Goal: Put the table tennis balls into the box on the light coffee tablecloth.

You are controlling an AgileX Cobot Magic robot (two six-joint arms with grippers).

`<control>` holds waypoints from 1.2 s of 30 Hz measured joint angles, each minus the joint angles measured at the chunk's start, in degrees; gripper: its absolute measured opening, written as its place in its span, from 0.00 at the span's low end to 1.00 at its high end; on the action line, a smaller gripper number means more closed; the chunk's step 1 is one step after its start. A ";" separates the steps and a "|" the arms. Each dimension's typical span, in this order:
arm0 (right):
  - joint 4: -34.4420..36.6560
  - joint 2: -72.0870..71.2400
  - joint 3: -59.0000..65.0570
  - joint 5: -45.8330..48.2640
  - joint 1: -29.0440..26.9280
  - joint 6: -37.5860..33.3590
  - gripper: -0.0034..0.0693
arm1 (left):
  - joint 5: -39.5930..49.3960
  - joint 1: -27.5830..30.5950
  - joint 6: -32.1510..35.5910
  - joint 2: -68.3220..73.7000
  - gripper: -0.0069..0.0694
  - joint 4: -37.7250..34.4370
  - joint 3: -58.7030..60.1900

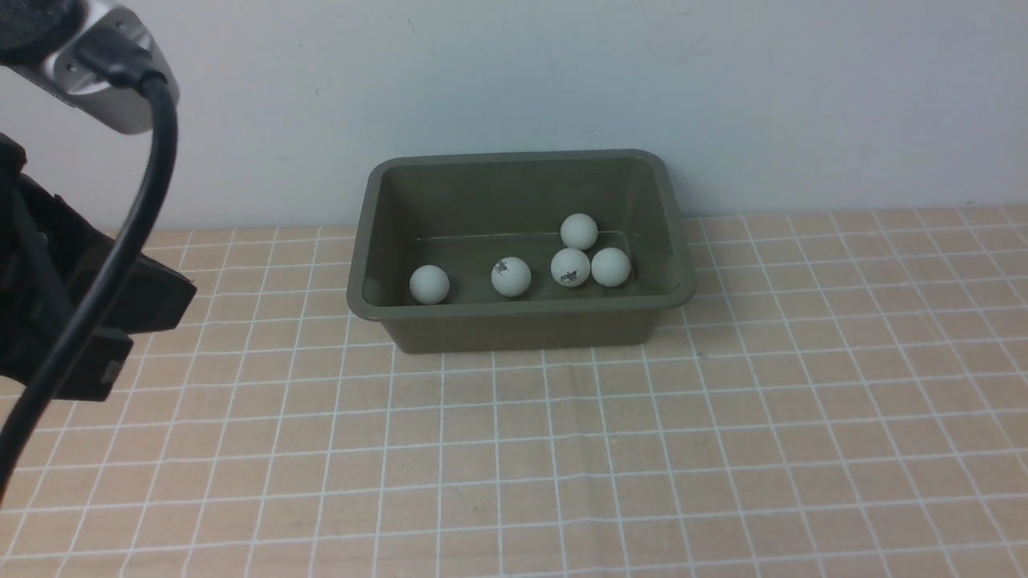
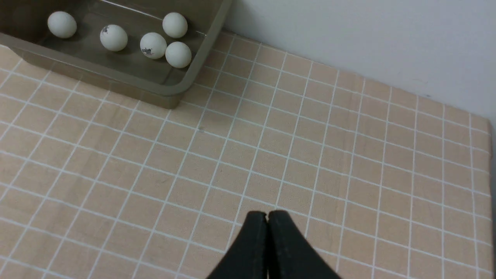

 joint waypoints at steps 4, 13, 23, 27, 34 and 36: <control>0.30 -9.72 12.14 -8.89 0.00 1.03 0.03 | 0.00 0.00 0.83 0.00 0.00 -1.17 0.00; 1.99 -25.85 36.33 -27.14 0.00 1.30 0.03 | 0.00 0.00 1.83 0.00 0.00 -1.46 0.00; -2.57 -29.61 52.41 -43.87 0.00 1.30 0.03 | 0.00 0.00 1.83 0.00 0.00 -1.77 0.00; -3.32 -29.61 53.59 -43.35 0.00 1.56 0.03 | 0.00 0.00 1.92 0.00 0.00 -2.69 0.00; 0.00 -29.61 53.77 -39.41 0.00 4.71 0.03 | 0.05 0.00 2.88 0.00 0.00 -2.81 0.00; 0.00 -29.61 53.88 -39.16 0.00 4.77 0.03 | 0.05 0.00 2.92 0.00 0.00 -2.89 0.00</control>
